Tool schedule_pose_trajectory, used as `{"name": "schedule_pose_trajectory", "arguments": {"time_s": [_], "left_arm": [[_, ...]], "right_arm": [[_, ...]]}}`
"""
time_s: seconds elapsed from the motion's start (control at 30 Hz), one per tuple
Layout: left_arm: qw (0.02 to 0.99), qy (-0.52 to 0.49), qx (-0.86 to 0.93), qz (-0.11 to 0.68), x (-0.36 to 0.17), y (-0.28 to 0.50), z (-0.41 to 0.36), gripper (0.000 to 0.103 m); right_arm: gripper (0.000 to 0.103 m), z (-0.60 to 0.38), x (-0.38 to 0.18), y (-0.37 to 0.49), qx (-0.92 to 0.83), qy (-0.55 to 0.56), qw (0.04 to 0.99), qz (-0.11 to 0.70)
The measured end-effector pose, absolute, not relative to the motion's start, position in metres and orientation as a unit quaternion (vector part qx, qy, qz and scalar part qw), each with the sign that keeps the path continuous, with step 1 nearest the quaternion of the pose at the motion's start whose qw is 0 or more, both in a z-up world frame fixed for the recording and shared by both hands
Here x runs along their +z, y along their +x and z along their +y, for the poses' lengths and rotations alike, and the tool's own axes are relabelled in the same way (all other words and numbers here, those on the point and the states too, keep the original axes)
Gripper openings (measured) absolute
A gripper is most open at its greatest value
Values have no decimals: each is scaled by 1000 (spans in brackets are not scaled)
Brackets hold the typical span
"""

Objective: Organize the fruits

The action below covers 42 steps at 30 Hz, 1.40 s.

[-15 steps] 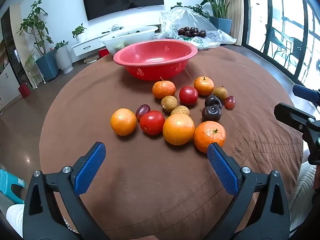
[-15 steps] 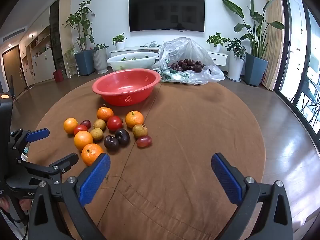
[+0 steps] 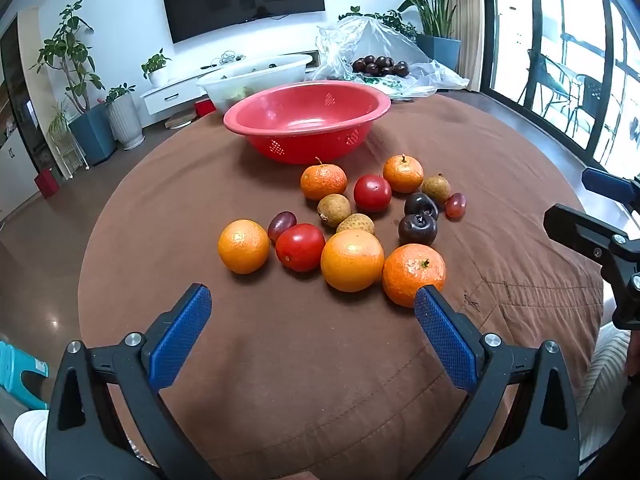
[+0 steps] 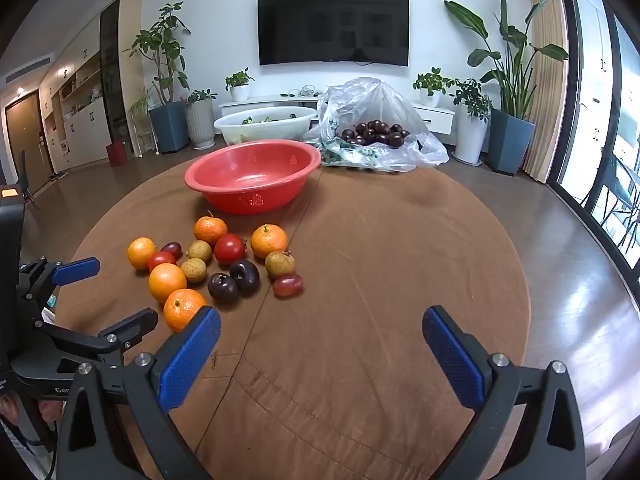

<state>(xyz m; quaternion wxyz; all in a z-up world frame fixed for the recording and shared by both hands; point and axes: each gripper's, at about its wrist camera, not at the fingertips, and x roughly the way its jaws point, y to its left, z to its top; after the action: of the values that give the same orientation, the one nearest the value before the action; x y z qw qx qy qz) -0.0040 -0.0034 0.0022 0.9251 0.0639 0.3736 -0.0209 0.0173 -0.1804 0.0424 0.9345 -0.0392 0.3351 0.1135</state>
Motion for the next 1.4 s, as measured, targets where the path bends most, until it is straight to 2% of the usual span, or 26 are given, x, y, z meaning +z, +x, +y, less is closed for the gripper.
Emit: {"name": "schedule_pose_trajectory", "arguments": {"time_s": [1.4], "left_arm": [[926,66,-22,371,7,-6,-5,103]], "right_arm": [[103,-177,44,15,112,-43,936,330]]}}
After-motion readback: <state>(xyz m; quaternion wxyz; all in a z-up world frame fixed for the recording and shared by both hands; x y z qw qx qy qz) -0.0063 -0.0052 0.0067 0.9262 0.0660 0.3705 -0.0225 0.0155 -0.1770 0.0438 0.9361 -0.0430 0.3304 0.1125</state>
